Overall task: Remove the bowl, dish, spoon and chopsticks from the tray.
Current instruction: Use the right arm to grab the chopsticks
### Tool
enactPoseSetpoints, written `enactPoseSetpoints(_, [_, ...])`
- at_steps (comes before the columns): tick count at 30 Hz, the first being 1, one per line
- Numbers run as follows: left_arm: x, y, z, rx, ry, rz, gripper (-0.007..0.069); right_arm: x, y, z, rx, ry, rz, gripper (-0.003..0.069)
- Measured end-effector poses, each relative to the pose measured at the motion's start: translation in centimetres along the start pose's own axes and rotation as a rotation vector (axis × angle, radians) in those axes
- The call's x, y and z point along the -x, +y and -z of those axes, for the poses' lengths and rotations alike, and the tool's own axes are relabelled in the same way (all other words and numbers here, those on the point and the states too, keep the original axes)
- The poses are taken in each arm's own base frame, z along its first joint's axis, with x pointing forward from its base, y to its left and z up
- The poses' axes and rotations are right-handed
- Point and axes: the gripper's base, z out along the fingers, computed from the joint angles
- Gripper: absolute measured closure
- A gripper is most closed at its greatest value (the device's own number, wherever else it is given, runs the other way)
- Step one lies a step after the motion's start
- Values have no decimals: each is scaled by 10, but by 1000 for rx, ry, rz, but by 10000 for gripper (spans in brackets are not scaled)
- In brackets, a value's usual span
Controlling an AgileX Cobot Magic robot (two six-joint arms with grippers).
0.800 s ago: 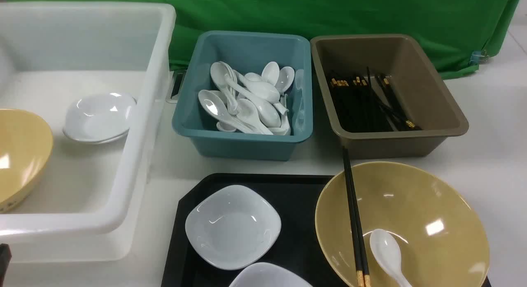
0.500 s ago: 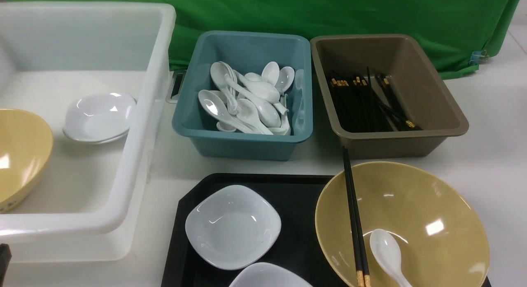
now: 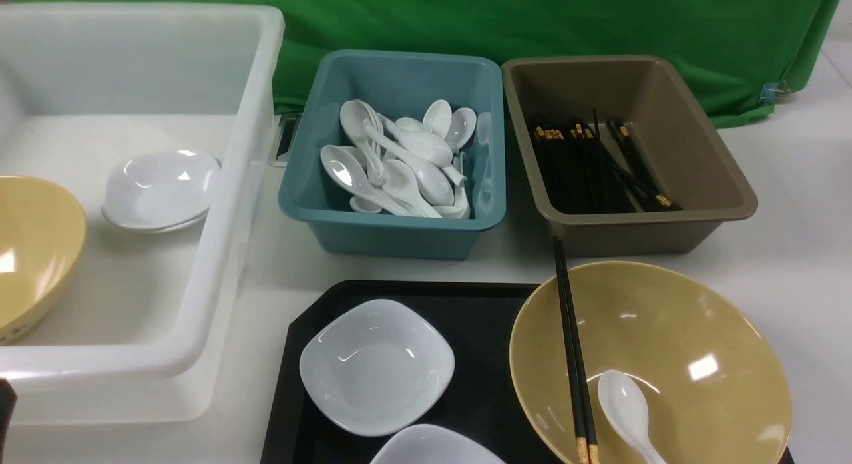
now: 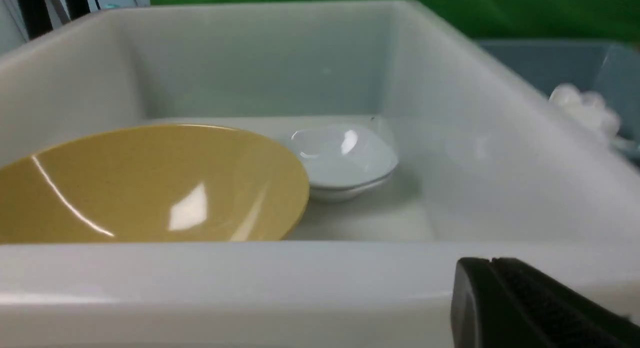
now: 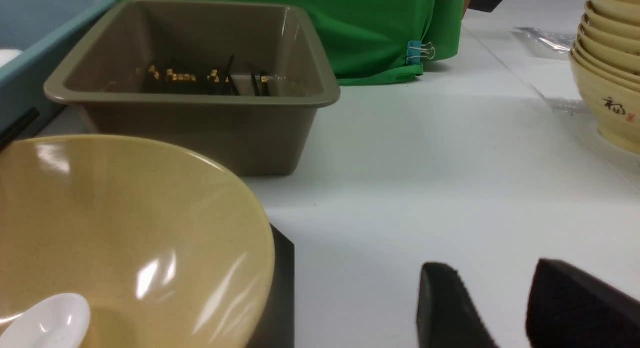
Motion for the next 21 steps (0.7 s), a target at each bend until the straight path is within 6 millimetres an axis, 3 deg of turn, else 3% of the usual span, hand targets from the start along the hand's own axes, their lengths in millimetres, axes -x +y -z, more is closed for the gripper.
enactPoseSetpoints(1, [1, 0, 0, 0, -9, 18, 603, 0, 0, 0, 0, 0, 0, 417])
enactPoseSetpoints(2, [4, 0, 0, -3, -47, 189, 603, 0, 0, 0, 0, 0, -1, 417])
enactPoseSetpoints(7, [12, 3, 1, 5, -141, 398, 603, 1, 0, 0, 5, -16, -34, 417])
enactPoseSetpoints(11, [26, 8, 4, 13, -303, 528, 603, 14, 3, 1, 55, -149, -354, 417])
enactPoseSetpoints(15, [43, 7, 9, -24, -408, 560, 603, 26, 3, 4, 115, -270, -583, 417])
enactPoseSetpoints(17, [55, 3, 11, -50, -411, 540, 603, 27, 3, 4, 123, -287, -606, 417])
enactPoseSetpoints(21, [96, -10, 16, -93, -345, 445, 603, 28, 3, 4, 129, -291, -632, 417])
